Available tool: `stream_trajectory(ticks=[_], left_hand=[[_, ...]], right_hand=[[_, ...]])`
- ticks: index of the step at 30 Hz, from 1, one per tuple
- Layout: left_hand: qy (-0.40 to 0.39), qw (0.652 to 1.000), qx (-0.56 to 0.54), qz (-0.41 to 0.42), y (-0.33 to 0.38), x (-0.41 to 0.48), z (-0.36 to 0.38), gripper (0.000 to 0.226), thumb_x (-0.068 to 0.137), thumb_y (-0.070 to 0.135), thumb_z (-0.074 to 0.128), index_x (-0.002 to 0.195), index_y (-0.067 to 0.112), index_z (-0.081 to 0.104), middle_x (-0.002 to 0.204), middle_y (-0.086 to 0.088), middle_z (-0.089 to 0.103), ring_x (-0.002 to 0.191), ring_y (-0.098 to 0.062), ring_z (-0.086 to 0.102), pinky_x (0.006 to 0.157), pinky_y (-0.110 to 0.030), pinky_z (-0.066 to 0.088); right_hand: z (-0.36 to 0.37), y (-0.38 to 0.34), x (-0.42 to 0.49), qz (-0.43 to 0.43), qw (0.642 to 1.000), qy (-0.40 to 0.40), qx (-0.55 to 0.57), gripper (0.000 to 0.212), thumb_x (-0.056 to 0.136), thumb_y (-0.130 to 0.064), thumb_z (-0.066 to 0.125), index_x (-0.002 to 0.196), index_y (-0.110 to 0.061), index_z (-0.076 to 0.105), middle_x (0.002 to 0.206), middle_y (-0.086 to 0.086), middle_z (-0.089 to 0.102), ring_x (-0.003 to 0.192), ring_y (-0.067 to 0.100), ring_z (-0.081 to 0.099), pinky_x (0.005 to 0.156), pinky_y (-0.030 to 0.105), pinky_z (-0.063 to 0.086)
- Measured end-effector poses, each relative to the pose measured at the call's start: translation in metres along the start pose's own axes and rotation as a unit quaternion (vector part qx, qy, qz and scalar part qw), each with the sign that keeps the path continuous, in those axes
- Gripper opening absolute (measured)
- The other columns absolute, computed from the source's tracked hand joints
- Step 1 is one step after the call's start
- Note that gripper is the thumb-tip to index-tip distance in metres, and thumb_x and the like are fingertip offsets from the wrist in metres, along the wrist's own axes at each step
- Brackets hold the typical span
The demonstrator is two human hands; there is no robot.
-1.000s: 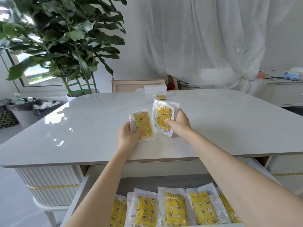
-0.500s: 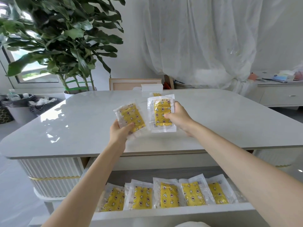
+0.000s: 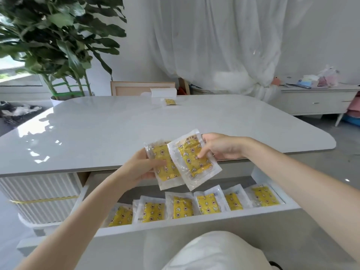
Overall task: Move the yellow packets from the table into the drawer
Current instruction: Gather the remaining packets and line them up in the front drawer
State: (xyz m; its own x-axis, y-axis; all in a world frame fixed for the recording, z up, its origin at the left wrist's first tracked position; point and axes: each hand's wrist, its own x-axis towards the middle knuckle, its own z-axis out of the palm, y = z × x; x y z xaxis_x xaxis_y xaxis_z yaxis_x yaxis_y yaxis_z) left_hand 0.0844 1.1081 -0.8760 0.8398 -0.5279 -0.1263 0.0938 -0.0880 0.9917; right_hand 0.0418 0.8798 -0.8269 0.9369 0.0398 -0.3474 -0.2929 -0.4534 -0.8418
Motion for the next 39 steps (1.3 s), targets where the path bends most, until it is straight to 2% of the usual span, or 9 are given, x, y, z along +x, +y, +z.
stream_trajectory(ticks=[13,18,20,22,25,30,33,35,39], left_hand=[[-0.119,0.963,0.175,-0.169,-0.040,-0.023,-0.051,0.030,0.087,-0.002,0.061,0.115,0.008,0.059,0.109,-0.009,0.071,0.100,-0.025,0.069,0.086,-0.038,0.056],[-0.063,0.945,0.252,-0.200,-0.048,-0.033,-0.087,0.014,0.086,0.001,0.065,0.091,0.013,0.059,0.064,0.011,0.066,0.060,-0.004,0.062,0.063,-0.020,0.055],[-0.030,0.940,0.259,-0.218,-0.053,-0.036,-0.100,0.024,0.082,0.001,0.069,0.100,0.011,0.056,0.066,0.008,0.063,0.060,-0.005,0.060,0.068,-0.022,0.056],[-0.005,0.930,0.274,-0.246,-0.057,-0.036,-0.108,0.058,0.078,0.000,0.072,0.126,0.004,0.041,0.078,-0.001,0.060,0.063,-0.008,0.059,0.064,-0.021,0.055],[-0.016,0.895,0.356,-0.269,-0.068,-0.036,-0.109,0.091,0.077,0.002,0.074,0.144,0.009,0.013,0.084,-0.007,0.060,0.060,-0.008,0.056,0.052,-0.016,0.050],[-0.032,0.818,0.509,-0.264,-0.075,-0.019,-0.107,0.098,0.067,0.018,0.085,0.141,0.023,0.021,0.123,-0.006,0.054,0.093,-0.019,0.061,0.064,-0.022,0.054],[-0.096,0.690,0.675,-0.244,-0.074,-0.012,-0.101,0.099,0.065,0.037,0.084,0.144,0.025,0.027,0.135,-0.004,0.044,0.122,-0.024,0.045,0.096,-0.035,0.048],[-0.128,0.622,0.738,-0.229,-0.069,-0.007,-0.094,0.095,0.067,0.044,0.080,0.144,0.021,0.030,0.141,-0.006,0.032,0.131,-0.026,0.029,0.103,-0.036,0.038],[-0.194,0.632,0.711,-0.240,-0.066,0.002,-0.088,0.091,0.072,0.043,0.078,0.144,0.012,0.033,0.137,-0.005,0.048,0.123,-0.025,0.047,0.102,-0.033,0.043]], right_hand=[[0.048,0.041,0.010,0.088,0.990,-0.106,0.036,0.026,0.089,0.006,0.057,0.106,-0.012,0.061,0.107,0.009,0.070,0.099,0.024,0.068,0.086,0.041,0.056],[0.100,0.032,0.031,0.086,0.988,-0.126,0.032,0.025,0.089,0.007,0.057,0.104,-0.011,0.061,0.100,0.005,0.070,0.090,0.018,0.068,0.081,0.036,0.057],[0.121,0.030,0.043,0.088,0.987,-0.130,0.026,0.026,0.088,0.008,0.057,0.109,-0.007,0.061,0.107,0.009,0.069,0.097,0.022,0.068,0.089,0.041,0.055],[0.136,0.028,0.052,0.098,0.986,-0.135,0.026,0.030,0.088,0.009,0.056,0.118,0.002,0.059,0.117,0.016,0.067,0.106,0.028,0.066,0.094,0.044,0.052],[0.147,0.029,0.065,0.133,0.981,-0.140,0.038,0.037,0.089,0.010,0.055,0.125,0.006,0.053,0.124,0.020,0.063,0.111,0.032,0.064,0.094,0.046,0.052],[0.151,0.035,0.074,0.168,0.974,-0.106,0.111,0.034,0.089,0.012,0.052,0.122,0.004,0.054,0.120,0.023,0.063,0.108,0.034,0.065,0.092,0.046,0.053],[0.152,0.039,0.075,0.174,0.976,-0.084,0.095,0.037,0.088,0.014,0.053,0.123,0.002,0.052,0.117,0.021,0.063,0.106,0.034,0.065,0.090,0.047,0.054],[0.156,0.043,0.076,0.174,0.980,-0.068,0.072,0.054,0.085,0.015,0.057,0.133,-0.003,0.040,0.120,0.019,0.058,0.106,0.034,0.063,0.085,0.048,0.056],[0.159,0.042,0.071,0.114,0.992,-0.036,-0.042,0.074,0.081,0.006,0.066,0.137,-0.022,0.027,0.124,0.011,0.052,0.110,0.028,0.058,0.086,0.036,0.055]])
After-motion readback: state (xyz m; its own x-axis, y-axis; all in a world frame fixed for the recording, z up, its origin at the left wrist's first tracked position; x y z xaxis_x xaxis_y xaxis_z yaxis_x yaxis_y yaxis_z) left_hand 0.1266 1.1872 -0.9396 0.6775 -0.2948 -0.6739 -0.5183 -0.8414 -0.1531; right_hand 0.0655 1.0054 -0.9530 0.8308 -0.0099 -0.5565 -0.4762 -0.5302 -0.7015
